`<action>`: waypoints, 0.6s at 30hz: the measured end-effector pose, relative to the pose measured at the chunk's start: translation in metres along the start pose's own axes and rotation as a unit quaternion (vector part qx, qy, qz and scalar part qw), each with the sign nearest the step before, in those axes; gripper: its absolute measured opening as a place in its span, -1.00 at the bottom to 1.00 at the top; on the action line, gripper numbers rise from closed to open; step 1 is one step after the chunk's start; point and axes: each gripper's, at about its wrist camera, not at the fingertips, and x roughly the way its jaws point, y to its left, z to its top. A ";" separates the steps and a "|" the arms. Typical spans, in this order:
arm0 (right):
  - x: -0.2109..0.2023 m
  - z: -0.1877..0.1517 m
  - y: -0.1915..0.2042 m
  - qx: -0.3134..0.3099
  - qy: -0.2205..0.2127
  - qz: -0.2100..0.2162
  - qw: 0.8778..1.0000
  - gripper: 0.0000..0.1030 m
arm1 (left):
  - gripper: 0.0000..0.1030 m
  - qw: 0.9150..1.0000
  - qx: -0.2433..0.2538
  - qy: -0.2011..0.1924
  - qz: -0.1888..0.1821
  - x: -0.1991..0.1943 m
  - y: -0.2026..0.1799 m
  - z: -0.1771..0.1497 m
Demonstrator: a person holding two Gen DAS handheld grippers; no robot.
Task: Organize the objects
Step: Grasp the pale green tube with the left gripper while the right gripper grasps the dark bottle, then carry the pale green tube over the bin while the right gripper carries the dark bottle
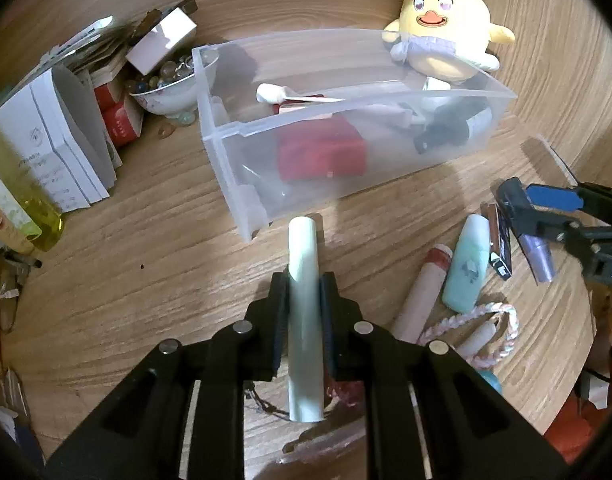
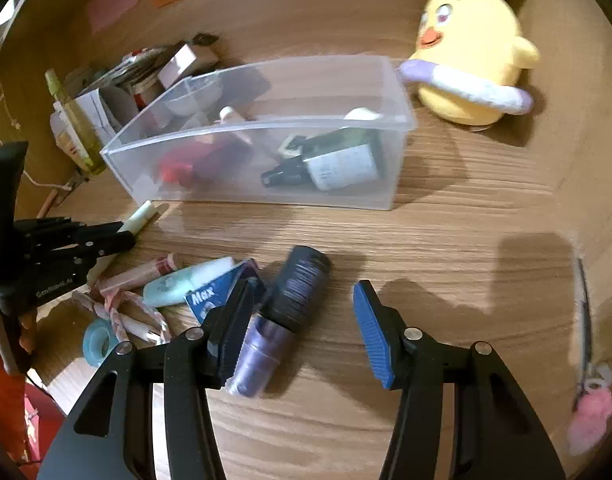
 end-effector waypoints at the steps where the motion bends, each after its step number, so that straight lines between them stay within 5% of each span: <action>1: 0.004 0.000 0.001 -0.002 0.003 0.001 1.000 -0.05 | -0.71 1.000 0.002 -0.001 0.001 0.001 -0.001 0.001; 7: 0.007 -0.002 -0.001 0.011 0.002 0.016 1.000 -0.54 | -0.71 1.000 -0.003 -0.008 0.003 0.000 0.000 0.002; 18: -0.023 0.000 -0.007 0.011 -0.045 0.001 0.999 -0.54 | -0.72 0.997 -0.030 -0.073 0.008 -0.042 0.000 0.005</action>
